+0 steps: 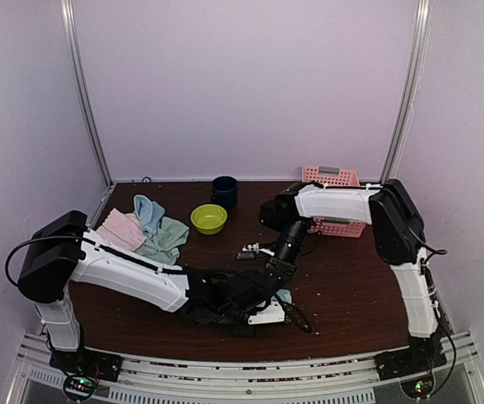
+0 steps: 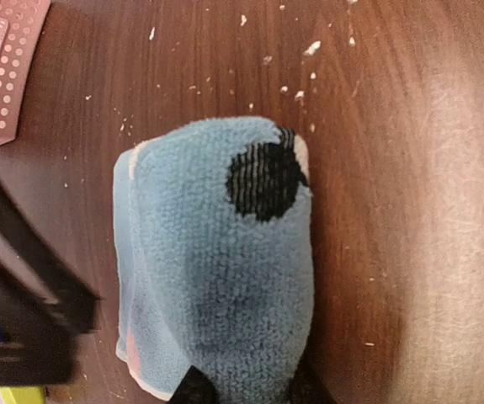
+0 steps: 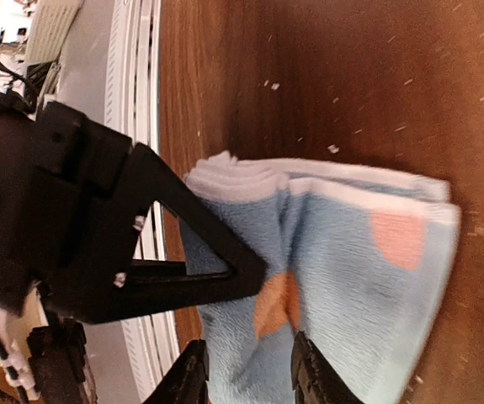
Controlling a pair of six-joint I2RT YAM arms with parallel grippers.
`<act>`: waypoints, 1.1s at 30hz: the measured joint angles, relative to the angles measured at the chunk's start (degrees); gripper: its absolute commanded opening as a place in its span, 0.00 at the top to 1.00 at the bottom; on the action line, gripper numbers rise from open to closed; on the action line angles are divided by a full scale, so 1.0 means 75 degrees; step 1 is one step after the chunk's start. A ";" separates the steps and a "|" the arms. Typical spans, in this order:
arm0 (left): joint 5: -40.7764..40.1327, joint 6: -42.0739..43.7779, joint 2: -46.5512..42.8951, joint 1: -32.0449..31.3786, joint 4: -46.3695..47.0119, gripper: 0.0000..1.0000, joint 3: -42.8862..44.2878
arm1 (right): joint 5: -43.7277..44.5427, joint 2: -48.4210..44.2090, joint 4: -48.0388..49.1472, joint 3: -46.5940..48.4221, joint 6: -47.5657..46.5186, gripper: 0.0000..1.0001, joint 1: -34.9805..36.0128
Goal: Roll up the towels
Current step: Roll the towel at the center of the board.
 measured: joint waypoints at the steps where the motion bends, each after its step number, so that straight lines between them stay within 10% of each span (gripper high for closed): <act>1: 0.0108 -0.0087 0.0000 0.0000 -0.0134 0.84 0.0079 | 0.0119 -0.0268 0.0146 -0.0050 0.0122 0.63 -0.0087; 15: 0.1472 -0.1131 0.0020 -0.0003 -0.1740 0.85 0.0877 | 0.2349 -0.2130 0.1915 -0.2920 0.1501 0.85 -0.0338; 33: 0.3127 -0.1798 0.0428 0.0181 -0.2279 0.85 0.1419 | 0.2457 -0.0866 0.1594 -0.1859 0.1714 0.88 0.0670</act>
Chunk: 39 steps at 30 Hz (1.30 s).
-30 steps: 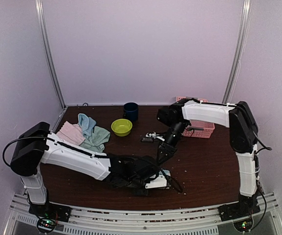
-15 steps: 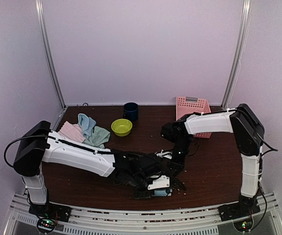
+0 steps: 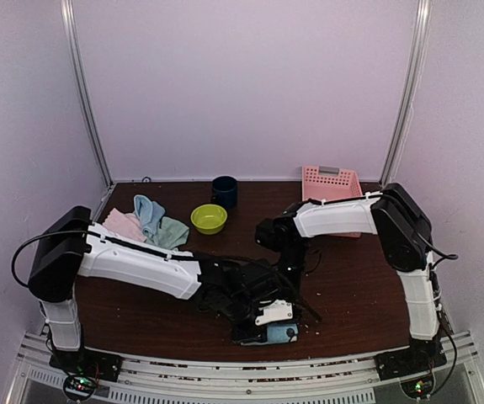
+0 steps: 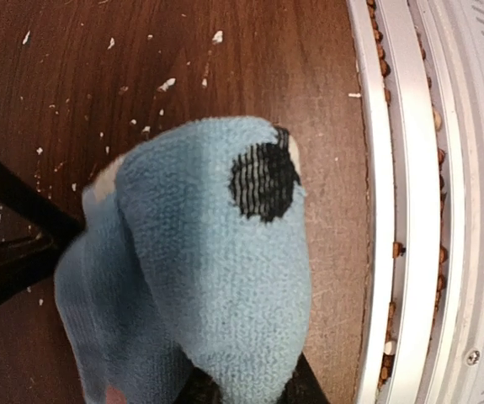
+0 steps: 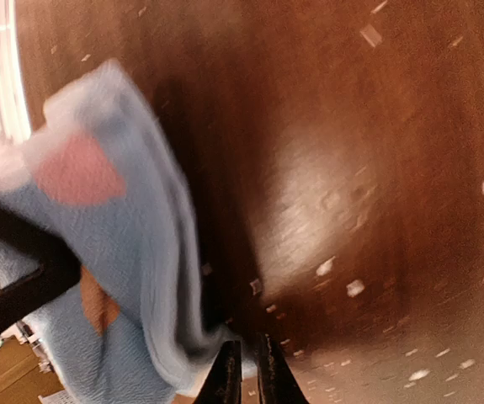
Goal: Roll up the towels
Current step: Roll the towel at the center of the board.
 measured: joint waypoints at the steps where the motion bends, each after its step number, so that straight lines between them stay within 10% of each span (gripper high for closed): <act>1: 0.0210 -0.0050 0.0015 0.0076 0.0006 0.85 0.0006 | -0.0015 0.0093 -0.0020 0.0160 -0.0003 0.86 0.0000; 9: 0.2017 -0.0402 0.0303 0.0813 0.0099 0.85 0.0073 | -0.0309 -0.0070 -0.0321 0.2127 -0.0006 0.71 -0.0982; 24: 0.6073 -0.1632 0.1655 0.2203 0.0749 0.85 0.0347 | -0.0892 -0.6033 0.1510 0.0539 0.0175 0.58 -0.1580; 39: 0.7274 -0.2410 0.2189 0.2430 0.0997 0.86 0.0478 | 0.1708 -0.6149 0.2261 -0.3107 -0.0871 0.53 0.2209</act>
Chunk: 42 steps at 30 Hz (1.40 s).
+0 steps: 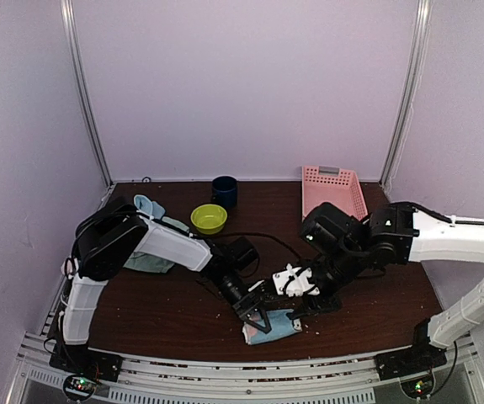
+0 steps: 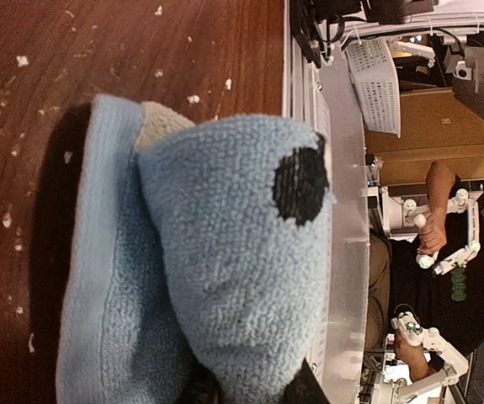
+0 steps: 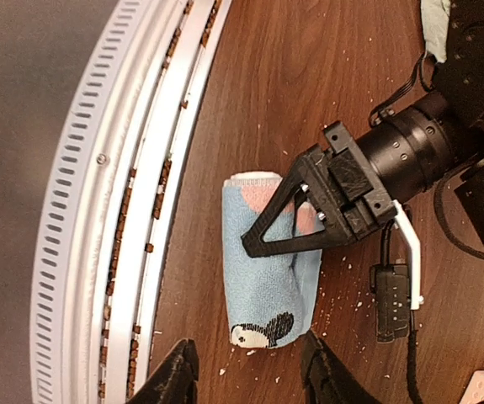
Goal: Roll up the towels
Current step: Roll the towel at the center of the board.
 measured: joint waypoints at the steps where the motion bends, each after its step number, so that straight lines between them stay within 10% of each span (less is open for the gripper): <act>1: 0.0038 -0.0058 0.0017 0.0012 0.0009 0.86 0.0000 | 0.0318 0.0023 0.0172 -0.0184 0.0003 0.51 0.0181; 15: 0.0449 -0.0367 0.0204 0.0064 0.0134 0.79 0.0017 | 0.3200 0.1035 0.2876 -0.2136 0.0160 0.39 0.1448; 32: 0.0749 -0.0388 0.0347 0.0117 0.0198 0.79 0.0020 | 0.3730 0.1448 0.3981 -0.2538 0.0321 0.41 0.1915; 42: 0.0734 -0.0391 0.0385 0.0163 0.0140 0.59 0.0038 | 0.3864 0.1953 0.4316 -0.2573 0.0417 0.39 0.1935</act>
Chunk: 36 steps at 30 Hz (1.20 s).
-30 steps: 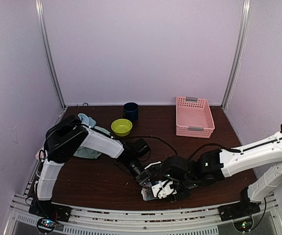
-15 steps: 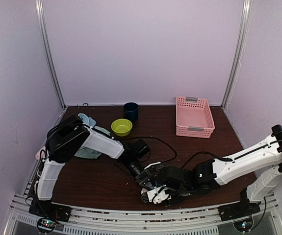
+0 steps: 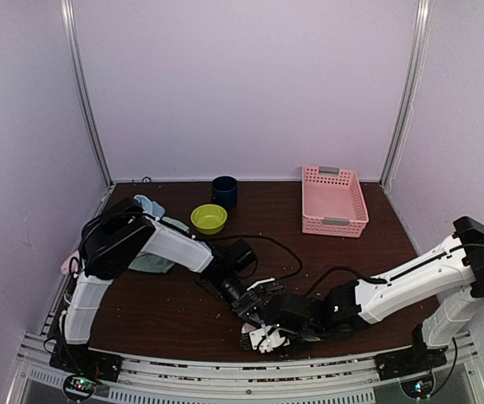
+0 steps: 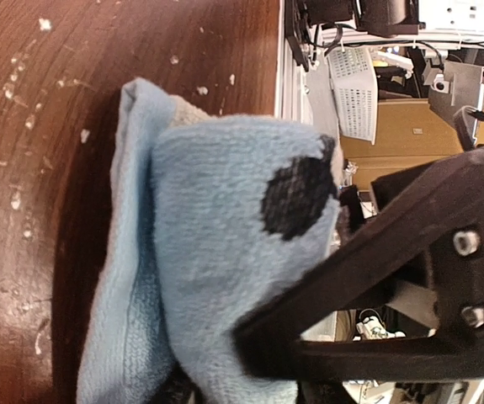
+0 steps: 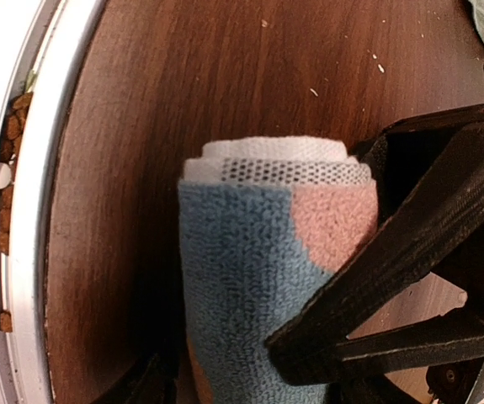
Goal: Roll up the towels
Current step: Roll the towel at the center of the board, then pick up the towel from the center of the board.
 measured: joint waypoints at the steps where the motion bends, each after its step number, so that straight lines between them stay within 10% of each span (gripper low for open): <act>1: 0.0009 0.0006 -0.0003 0.0003 -0.0006 0.58 0.0000 | 0.0023 0.0070 0.0035 0.0012 0.0000 0.39 0.0000; 17: -0.2480 0.0673 -0.2183 0.1288 -0.0804 0.48 -0.1367 | -0.1058 0.1035 -0.0449 0.1180 -0.0026 0.61 -0.0801; 36: -0.5342 0.0667 -0.4983 0.2358 -0.0781 0.48 -0.2553 | -0.3759 0.2264 -0.2710 0.3182 -0.0338 0.51 -0.2130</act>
